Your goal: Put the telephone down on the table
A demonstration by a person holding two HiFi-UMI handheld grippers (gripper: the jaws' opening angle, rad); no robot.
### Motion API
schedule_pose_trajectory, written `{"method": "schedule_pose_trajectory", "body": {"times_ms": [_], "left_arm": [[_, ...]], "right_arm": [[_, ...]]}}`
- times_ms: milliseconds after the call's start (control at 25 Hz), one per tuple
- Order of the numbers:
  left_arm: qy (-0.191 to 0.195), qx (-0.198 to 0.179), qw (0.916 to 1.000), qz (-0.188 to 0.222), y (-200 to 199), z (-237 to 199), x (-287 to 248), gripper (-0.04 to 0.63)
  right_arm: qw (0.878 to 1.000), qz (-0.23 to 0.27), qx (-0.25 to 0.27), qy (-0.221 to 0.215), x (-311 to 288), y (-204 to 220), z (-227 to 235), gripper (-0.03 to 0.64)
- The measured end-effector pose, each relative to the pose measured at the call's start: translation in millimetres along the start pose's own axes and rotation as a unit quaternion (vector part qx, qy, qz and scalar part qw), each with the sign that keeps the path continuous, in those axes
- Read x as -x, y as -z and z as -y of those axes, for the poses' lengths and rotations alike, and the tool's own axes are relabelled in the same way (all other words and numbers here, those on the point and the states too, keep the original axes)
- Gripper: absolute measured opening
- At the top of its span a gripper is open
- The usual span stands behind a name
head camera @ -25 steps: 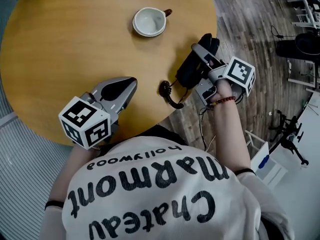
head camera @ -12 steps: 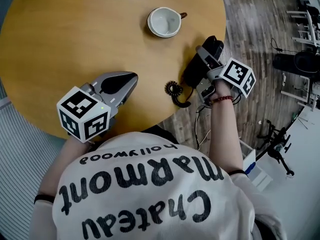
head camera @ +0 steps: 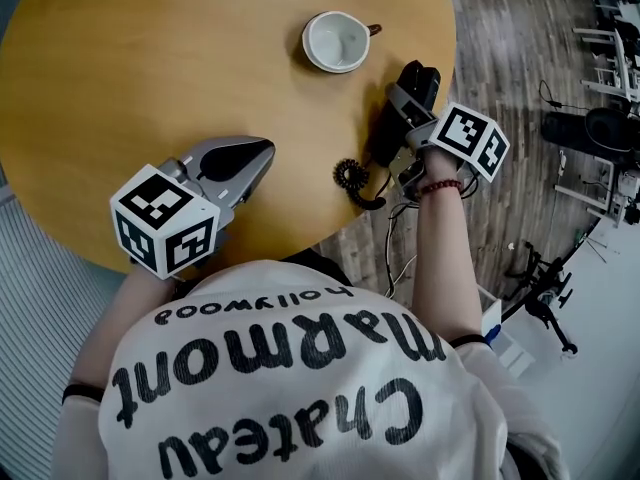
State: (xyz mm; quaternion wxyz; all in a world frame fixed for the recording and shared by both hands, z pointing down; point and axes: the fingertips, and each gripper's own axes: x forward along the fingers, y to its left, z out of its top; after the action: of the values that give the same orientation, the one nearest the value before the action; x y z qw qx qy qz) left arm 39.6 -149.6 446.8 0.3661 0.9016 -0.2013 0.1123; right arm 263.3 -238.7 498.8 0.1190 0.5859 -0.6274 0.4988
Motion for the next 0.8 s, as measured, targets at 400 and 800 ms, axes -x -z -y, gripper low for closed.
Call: {"method": "schedule_pose_trajectory", "body": {"times_ms": [400,800], "left_arm": [[0.000,0.004,1.0000,0.003,3,6,3,0.008],[-0.004,0.006,1.0000,0.004,1,1,1,0.008]], "right_arm": [[0.999,-0.031,-0.034,0.020,-2,5,7,0.296],[0.987,-0.097,0.066,0.113,-16,10,7,0.296]]}}
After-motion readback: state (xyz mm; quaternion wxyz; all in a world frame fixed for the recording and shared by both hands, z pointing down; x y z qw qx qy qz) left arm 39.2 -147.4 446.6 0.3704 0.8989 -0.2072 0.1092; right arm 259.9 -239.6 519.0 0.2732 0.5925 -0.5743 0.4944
